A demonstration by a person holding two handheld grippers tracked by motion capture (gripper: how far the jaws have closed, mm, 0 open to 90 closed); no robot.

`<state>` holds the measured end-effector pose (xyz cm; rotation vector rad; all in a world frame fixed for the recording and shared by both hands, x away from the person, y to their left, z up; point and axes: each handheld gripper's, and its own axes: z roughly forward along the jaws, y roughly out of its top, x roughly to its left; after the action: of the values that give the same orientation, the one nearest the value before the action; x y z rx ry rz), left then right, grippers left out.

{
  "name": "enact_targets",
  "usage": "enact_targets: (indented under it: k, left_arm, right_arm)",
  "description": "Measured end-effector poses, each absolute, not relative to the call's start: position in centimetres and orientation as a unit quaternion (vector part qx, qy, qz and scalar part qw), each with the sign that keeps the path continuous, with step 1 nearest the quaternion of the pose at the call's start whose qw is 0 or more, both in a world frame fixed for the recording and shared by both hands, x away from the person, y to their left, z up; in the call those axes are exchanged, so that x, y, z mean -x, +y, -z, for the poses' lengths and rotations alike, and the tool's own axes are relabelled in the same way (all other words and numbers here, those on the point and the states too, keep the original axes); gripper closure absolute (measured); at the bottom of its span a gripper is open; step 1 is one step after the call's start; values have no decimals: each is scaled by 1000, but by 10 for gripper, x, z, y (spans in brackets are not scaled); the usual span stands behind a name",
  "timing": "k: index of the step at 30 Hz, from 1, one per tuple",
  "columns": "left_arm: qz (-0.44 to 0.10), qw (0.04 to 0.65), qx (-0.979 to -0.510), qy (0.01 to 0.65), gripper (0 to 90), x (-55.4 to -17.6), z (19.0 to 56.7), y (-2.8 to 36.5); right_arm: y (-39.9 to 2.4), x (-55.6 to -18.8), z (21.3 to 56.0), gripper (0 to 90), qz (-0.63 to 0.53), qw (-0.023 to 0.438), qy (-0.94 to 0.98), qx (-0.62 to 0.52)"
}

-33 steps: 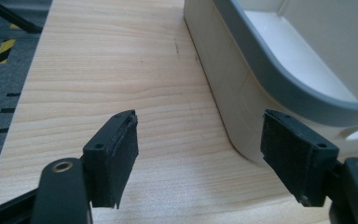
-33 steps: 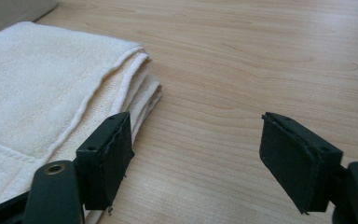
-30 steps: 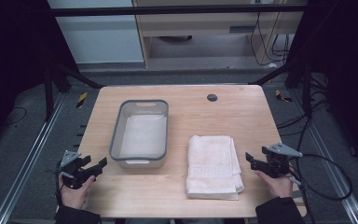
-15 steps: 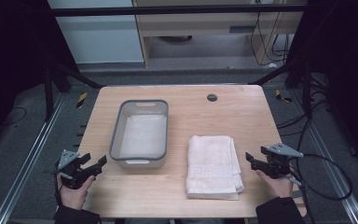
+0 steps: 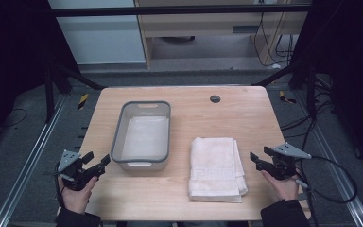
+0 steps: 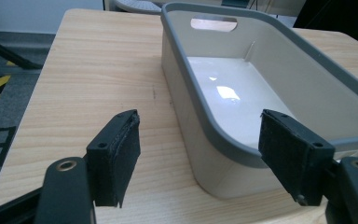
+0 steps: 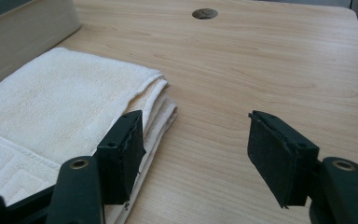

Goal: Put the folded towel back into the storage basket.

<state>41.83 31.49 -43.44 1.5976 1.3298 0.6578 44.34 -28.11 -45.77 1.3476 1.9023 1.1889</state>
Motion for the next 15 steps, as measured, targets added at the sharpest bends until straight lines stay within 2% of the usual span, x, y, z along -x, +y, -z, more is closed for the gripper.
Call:
enact_targets:
  k: [15]
  left_arm:
    - [-275, 475, -651, 524, 301, -428, 410, 299]
  right_arm:
    - [-282, -450, 434, 371, -455, 258, 699, -488]
